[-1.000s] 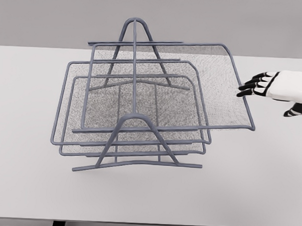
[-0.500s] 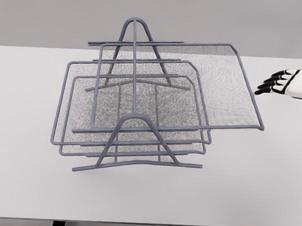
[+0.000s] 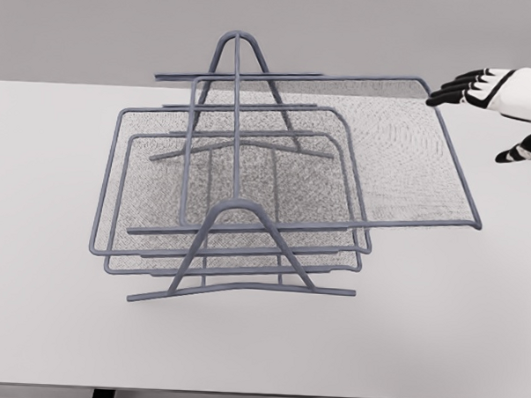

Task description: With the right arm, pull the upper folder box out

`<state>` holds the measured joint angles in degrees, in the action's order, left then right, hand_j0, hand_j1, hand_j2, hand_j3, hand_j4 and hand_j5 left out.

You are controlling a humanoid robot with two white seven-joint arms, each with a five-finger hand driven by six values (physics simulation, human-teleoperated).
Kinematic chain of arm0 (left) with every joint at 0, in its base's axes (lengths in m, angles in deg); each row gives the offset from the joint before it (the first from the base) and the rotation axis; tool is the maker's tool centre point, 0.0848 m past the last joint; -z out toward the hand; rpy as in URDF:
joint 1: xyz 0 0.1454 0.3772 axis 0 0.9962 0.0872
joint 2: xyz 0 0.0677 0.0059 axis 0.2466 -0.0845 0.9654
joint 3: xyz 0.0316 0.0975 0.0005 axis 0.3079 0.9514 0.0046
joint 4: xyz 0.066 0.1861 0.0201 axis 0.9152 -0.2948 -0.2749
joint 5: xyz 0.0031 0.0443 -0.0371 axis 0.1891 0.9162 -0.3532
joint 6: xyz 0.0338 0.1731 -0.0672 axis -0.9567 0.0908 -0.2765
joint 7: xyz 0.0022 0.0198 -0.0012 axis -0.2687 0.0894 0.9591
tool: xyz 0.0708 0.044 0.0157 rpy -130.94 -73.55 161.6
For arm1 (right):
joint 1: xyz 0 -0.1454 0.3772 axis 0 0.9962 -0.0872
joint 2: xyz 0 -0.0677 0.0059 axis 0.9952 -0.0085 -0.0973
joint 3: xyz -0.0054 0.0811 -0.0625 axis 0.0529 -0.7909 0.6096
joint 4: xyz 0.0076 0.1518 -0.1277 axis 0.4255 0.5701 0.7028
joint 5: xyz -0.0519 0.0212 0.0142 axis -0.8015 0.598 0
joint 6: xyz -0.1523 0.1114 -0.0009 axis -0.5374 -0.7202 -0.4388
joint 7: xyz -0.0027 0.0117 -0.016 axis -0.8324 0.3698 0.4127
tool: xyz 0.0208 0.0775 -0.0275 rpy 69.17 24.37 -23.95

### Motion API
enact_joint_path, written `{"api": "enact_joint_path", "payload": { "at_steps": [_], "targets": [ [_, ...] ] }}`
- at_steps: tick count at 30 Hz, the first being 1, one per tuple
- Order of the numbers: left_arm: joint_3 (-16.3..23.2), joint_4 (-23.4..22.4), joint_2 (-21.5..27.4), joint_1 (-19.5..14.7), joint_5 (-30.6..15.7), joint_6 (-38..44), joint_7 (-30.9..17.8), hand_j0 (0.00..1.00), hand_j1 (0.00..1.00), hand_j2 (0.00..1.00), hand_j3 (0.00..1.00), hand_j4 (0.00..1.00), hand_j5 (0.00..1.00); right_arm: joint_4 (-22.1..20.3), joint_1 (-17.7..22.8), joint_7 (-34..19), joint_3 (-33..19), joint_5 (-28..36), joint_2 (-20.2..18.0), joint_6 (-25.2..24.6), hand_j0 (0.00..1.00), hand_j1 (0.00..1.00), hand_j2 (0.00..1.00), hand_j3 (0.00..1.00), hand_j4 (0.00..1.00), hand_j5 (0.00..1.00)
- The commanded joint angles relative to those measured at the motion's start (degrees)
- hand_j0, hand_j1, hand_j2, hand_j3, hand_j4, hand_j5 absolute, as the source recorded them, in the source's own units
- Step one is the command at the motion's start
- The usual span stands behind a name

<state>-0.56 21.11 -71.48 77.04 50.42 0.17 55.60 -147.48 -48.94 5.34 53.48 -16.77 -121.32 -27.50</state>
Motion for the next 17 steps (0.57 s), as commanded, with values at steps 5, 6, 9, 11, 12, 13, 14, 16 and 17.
{"api": "enact_joint_path", "payload": {
  "at_steps": [5, 6, 9, 11, 12, 13, 14, 16, 17],
  "targets": [
    [0.0, 0.0, 0.0, 0.0, -0.1, 0.0, 0.0, 1.00, 1.00, 1.00, 1.00, 1.00, 1.00, 0.3, 0.0, 0.0, -0.2, 0.7, 0.3, -0.2, 1.00, 1.00, 1.00, 1.00, 1.00, 1.00],
    [0.0, 0.0, 0.0, 0.0, 0.0, 0.0, 0.0, 1.00, 1.00, 1.00, 1.00, 1.00, 1.00, 0.3, 0.0, 0.0, -0.2, 0.7, 0.3, -0.2, 1.00, 1.00, 1.00, 1.00, 1.00, 1.00],
    [0.0, 0.0, 0.0, 0.0, 0.0, 0.0, 0.0, 1.00, 1.00, 1.00, 1.00, 1.00, 1.00, 0.2, 0.0, 0.0, -0.2, 0.6, -0.2, -0.2, 1.00, 1.00, 1.00, 1.00, 1.00, 1.00],
    [0.0, 0.0, 0.0, 0.0, 0.0, 0.0, 0.0, 1.00, 1.00, 1.00, 1.00, 1.00, 1.00, 0.2, 0.1, 0.0, -0.2, 0.6, -0.3, -0.2, 1.00, 1.00, 1.00, 1.00, 1.00, 1.00],
    [0.0, 0.0, 0.0, 0.0, -0.1, 0.0, 0.0, 1.00, 1.00, 1.00, 1.00, 1.00, 1.00, 0.2, 0.1, 0.0, -0.2, 0.6, -0.4, -0.2, 1.00, 1.00, 1.00, 1.00, 1.00, 1.00],
    [0.0, 0.0, 0.0, 0.0, 0.0, 0.0, 0.0, 1.00, 1.00, 1.00, 1.00, 1.00, 1.00, 0.2, 0.1, 0.0, -0.2, 0.7, -0.4, -0.2, 1.00, 1.00, 1.00, 1.00, 1.00, 1.00],
    [0.0, 0.0, 0.0, 0.0, -0.1, 0.0, 0.0, 1.00, 1.00, 1.00, 1.00, 1.00, 1.00, 0.2, 0.1, 0.0, -0.2, 0.6, -0.4, -0.2, 1.00, 1.00, 1.00, 1.00, 1.00, 1.00],
    [0.0, 0.0, 0.0, 0.0, -0.1, 0.0, 0.0, 1.00, 1.00, 1.00, 1.00, 1.00, 1.00, 0.1, 0.1, 0.0, -0.2, 0.6, -0.4, -0.2, 1.00, 1.00, 1.00, 1.00, 1.00, 1.00],
    [0.0, 0.0, 0.0, 0.0, -0.1, 0.0, 0.0, 1.00, 1.00, 1.00, 1.00, 1.00, 1.00, 0.2, 0.1, 0.0, -0.2, 0.6, -0.4, -0.2, 1.00, 1.00, 1.00, 1.00, 1.00, 1.00]
  ]
}}
